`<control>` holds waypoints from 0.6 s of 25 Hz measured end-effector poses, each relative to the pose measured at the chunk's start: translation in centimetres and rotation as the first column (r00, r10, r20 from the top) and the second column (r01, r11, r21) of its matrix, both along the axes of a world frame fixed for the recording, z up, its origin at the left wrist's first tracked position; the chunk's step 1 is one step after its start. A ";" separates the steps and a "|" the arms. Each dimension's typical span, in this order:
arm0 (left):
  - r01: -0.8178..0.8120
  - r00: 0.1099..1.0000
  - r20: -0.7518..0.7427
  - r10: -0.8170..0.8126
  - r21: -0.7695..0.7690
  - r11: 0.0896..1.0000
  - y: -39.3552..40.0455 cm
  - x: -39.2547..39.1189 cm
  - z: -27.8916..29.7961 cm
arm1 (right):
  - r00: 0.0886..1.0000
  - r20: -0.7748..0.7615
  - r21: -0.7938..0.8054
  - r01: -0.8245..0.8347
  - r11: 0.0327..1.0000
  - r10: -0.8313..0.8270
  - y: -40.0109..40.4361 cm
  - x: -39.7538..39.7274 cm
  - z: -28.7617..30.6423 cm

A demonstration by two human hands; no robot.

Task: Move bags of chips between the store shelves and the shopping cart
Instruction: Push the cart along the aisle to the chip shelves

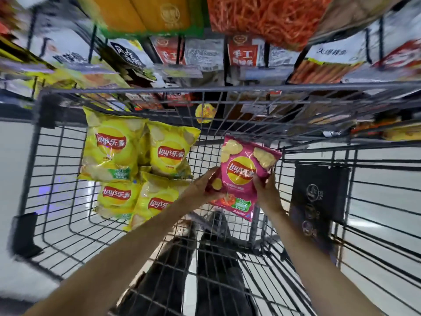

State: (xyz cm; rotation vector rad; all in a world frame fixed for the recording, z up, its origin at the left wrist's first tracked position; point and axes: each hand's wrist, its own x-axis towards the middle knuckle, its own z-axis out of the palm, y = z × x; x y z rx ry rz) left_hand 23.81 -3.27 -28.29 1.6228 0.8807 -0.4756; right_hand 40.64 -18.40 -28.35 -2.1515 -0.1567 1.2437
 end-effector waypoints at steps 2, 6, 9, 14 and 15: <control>0.024 1.000 0.018 -0.024 0.005 1.000 0.6 -1.1 2.3 | 1.000 0.027 0.022 0.006 1.000 -0.006 0.2 -1.2 2.9; 0.092 0.995 0.031 -0.096 0.105 0.990 1.3 -3.8 8.2 | 0.993 0.104 0.020 0.054 0.998 -0.056 0.0 -5.0 8.2; 0.099 0.988 0.101 -0.115 0.149 0.984 1.6 -6.6 11.3 | 0.982 0.120 0.120 0.131 0.984 -0.145 -1.1 -8.7 11.7; 0.128 0.951 0.259 -0.168 0.164 0.978 1.1 -9.1 17.9 | 0.958 0.171 0.255 0.182 0.950 -0.229 -3.0 -13.1 20.3; 0.141 0.940 0.288 -0.183 0.160 0.977 0.8 -9.0 19.3 | 0.945 0.207 0.276 0.190 0.942 -0.252 -3.8 -13.7 22.1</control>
